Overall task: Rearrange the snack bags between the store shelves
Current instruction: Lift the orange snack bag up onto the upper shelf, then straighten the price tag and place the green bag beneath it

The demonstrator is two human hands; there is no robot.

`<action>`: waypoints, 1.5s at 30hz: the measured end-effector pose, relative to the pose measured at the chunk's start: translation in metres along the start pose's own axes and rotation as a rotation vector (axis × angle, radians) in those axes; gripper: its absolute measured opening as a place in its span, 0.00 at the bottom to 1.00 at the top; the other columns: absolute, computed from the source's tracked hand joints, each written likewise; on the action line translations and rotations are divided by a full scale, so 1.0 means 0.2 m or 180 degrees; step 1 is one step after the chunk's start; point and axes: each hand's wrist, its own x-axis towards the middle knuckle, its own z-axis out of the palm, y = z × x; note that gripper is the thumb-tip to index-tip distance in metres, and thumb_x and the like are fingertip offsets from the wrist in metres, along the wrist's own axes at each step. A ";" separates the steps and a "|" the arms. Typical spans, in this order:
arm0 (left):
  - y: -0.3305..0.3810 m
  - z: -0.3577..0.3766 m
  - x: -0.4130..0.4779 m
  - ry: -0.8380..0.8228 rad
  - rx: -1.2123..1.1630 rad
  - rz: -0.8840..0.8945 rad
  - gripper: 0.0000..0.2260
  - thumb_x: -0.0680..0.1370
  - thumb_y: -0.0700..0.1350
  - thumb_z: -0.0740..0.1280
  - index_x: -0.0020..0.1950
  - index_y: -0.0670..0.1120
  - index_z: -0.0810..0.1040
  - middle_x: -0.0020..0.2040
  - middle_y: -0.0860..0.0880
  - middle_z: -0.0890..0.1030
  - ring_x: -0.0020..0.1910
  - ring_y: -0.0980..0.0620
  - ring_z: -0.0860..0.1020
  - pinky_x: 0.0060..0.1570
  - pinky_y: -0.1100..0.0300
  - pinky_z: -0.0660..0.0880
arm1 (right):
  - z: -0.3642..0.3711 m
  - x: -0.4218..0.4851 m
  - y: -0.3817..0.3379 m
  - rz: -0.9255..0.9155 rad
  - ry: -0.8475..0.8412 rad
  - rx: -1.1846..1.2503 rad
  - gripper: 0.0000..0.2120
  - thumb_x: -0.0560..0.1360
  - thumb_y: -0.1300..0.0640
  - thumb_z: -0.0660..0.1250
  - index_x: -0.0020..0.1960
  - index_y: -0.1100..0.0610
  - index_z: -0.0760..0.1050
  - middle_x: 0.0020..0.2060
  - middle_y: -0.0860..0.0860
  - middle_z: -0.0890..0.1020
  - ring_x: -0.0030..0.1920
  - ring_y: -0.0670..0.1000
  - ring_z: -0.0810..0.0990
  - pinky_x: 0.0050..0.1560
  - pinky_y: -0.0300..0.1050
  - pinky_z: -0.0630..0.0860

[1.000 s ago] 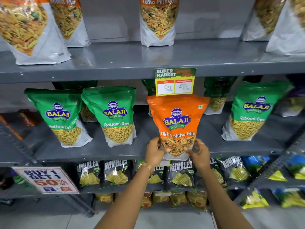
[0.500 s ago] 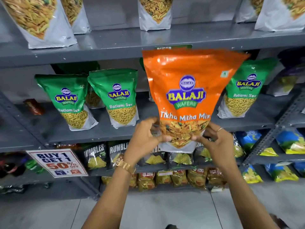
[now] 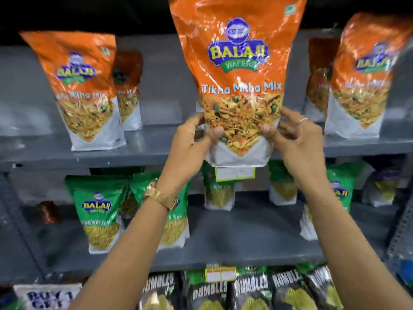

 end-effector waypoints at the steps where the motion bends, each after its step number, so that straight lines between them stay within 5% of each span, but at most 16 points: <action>1: -0.01 0.00 0.07 0.0041 0.0042 0.0050 0.10 0.76 0.50 0.66 0.58 0.54 0.76 0.55 0.58 0.81 0.58 0.57 0.79 0.59 0.57 0.75 | 0.02 0.08 0.01 -0.0045 0.0004 -0.0014 0.17 0.74 0.60 0.70 0.52 0.39 0.71 0.33 0.31 0.82 0.37 0.29 0.80 0.44 0.31 0.77; 4: -0.09 0.01 0.25 0.0051 0.0194 -0.0087 0.16 0.75 0.53 0.66 0.60 0.49 0.74 0.58 0.50 0.81 0.60 0.52 0.78 0.63 0.49 0.74 | 0.08 0.27 0.10 -0.0030 -0.0059 -0.0075 0.13 0.74 0.57 0.71 0.58 0.52 0.75 0.49 0.54 0.86 0.49 0.46 0.85 0.52 0.53 0.82; 8: -0.26 0.03 0.39 -0.0020 0.0553 -0.0376 0.14 0.77 0.51 0.65 0.59 0.46 0.74 0.59 0.46 0.81 0.59 0.47 0.78 0.62 0.43 0.74 | 0.17 0.41 0.26 0.0232 -0.0077 -0.0233 0.19 0.72 0.53 0.73 0.60 0.56 0.75 0.50 0.57 0.86 0.51 0.54 0.85 0.53 0.62 0.81; 12: -0.38 0.03 0.49 0.0067 0.0735 -0.0601 0.12 0.79 0.46 0.63 0.61 0.45 0.74 0.59 0.45 0.81 0.60 0.45 0.76 0.62 0.45 0.73 | 0.27 0.50 0.39 0.0382 -0.0026 -0.0319 0.25 0.65 0.41 0.72 0.59 0.49 0.74 0.48 0.54 0.87 0.52 0.55 0.84 0.54 0.62 0.80; 24: -0.48 0.03 0.61 -0.0017 0.0961 -0.0748 0.16 0.80 0.49 0.60 0.65 0.42 0.69 0.62 0.40 0.77 0.62 0.41 0.74 0.57 0.52 0.71 | 0.42 0.67 0.53 0.0567 0.0039 -0.0628 0.18 0.74 0.50 0.69 0.62 0.55 0.75 0.56 0.60 0.82 0.61 0.61 0.77 0.61 0.58 0.75; 32: -0.54 -0.02 0.56 -0.0299 0.1538 -0.0827 0.20 0.79 0.56 0.60 0.59 0.40 0.70 0.55 0.37 0.80 0.54 0.38 0.78 0.54 0.44 0.74 | 0.40 0.66 0.54 0.0632 -0.0202 -0.0880 0.21 0.75 0.47 0.66 0.66 0.53 0.72 0.61 0.58 0.81 0.63 0.61 0.77 0.61 0.61 0.75; 36: -0.50 -0.03 0.46 0.0030 0.1701 -0.0577 0.29 0.77 0.57 0.64 0.73 0.43 0.62 0.71 0.41 0.71 0.69 0.41 0.69 0.67 0.46 0.69 | 0.37 0.49 0.46 0.0140 0.0378 -0.1525 0.23 0.78 0.45 0.63 0.69 0.53 0.70 0.66 0.54 0.77 0.65 0.59 0.74 0.57 0.54 0.74; 41: -0.50 0.00 0.06 0.1334 0.1354 0.0832 0.20 0.78 0.43 0.67 0.69 0.42 0.69 0.66 0.45 0.75 0.67 0.45 0.72 0.67 0.48 0.70 | 0.39 0.11 0.41 -0.1408 0.1650 -0.1555 0.11 0.78 0.53 0.66 0.50 0.61 0.80 0.43 0.56 0.82 0.47 0.57 0.74 0.50 0.42 0.66; 45: -0.73 -0.03 -0.34 0.1678 0.1482 0.0753 0.15 0.77 0.37 0.65 0.64 0.40 0.73 0.63 0.44 0.74 0.65 0.50 0.72 0.68 0.59 0.65 | 0.54 -0.28 0.59 -0.1372 0.0733 -0.1051 0.09 0.77 0.57 0.66 0.41 0.60 0.79 0.33 0.53 0.80 0.38 0.52 0.71 0.42 0.45 0.69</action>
